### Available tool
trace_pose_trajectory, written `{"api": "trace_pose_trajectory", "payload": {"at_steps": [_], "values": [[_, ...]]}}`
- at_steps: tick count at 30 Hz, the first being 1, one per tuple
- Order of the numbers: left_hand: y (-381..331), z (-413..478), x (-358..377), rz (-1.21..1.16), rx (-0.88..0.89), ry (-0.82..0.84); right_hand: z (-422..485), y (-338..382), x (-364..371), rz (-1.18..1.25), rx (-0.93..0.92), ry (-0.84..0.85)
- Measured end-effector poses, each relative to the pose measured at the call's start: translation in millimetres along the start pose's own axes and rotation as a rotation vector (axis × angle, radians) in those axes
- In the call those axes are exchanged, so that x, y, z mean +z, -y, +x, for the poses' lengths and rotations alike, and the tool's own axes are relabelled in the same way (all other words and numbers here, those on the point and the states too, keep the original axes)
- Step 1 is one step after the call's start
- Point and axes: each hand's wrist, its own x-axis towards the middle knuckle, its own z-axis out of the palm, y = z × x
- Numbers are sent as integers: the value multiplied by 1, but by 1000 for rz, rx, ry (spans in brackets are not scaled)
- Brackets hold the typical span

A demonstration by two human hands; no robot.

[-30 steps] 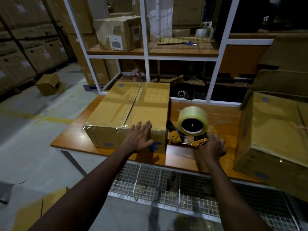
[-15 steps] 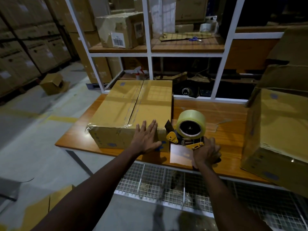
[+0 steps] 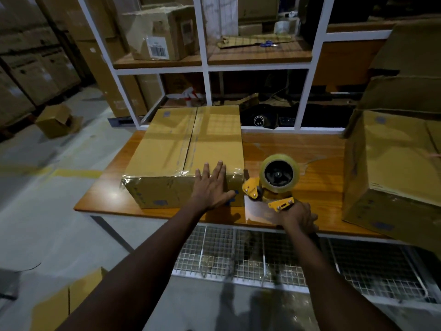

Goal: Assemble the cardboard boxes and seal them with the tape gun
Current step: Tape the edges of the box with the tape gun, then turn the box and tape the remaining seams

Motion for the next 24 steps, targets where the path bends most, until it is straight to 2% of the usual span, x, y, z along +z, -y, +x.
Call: {"api": "trace_pose_trajectory", "payload": {"at_steps": [2,5,9,12,15,17,24], "values": [[1,0,0,2,7,2,4,-16,-3,-55,-16,-76],[2,0,-1,-1,11,-5,6,-18,-19,39,-36,-194],[6,-2,-7,-9,20,-21,18,14,-43,249,-143,-214],[21,-9,-8,-56,-39,-98,14,47,-57,259,-213,-248],[54,-24,-3,-96,-129,-170,-8,88,-66,138,-224,-351],[83,-37,0,-156,-214,-246,-21,114,-62,128,-273,-354],[176,-85,14,-601,-618,-586,-61,193,-27,81,-418,-340]]}}
